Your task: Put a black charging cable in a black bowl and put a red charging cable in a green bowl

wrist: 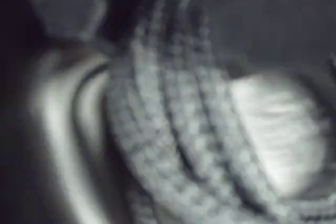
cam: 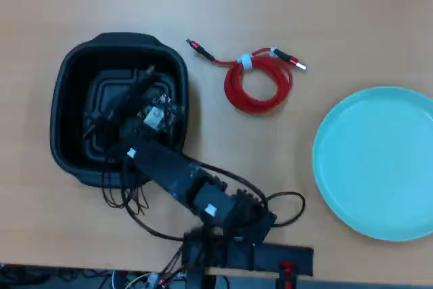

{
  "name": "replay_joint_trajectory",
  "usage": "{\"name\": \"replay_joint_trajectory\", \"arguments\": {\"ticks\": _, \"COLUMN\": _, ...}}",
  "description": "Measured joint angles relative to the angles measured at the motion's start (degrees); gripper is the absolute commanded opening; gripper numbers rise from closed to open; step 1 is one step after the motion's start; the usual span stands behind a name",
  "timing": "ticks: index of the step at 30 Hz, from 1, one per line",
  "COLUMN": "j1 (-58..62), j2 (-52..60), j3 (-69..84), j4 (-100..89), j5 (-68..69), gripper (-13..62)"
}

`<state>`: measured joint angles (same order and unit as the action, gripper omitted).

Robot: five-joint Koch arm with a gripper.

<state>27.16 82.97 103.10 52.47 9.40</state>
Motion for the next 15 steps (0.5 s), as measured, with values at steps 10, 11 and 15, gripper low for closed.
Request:
{"name": "replay_joint_trajectory", "arguments": {"ticks": 10, "j1": -0.70, "j2": -3.87, "j3": -6.59, "j4": -0.09, "j5": -0.18, "gripper": 28.9}}
{"name": "replay_joint_trajectory", "arguments": {"ticks": 11, "j1": -0.70, "j2": -3.78, "j3": -6.59, "j4": -0.09, "j5": -0.18, "gripper": 33.7}}
{"name": "replay_joint_trajectory", "arguments": {"ticks": 15, "j1": -0.70, "j2": -3.78, "j3": -6.68, "j4": -0.09, "j5": 1.14, "gripper": 47.1}}
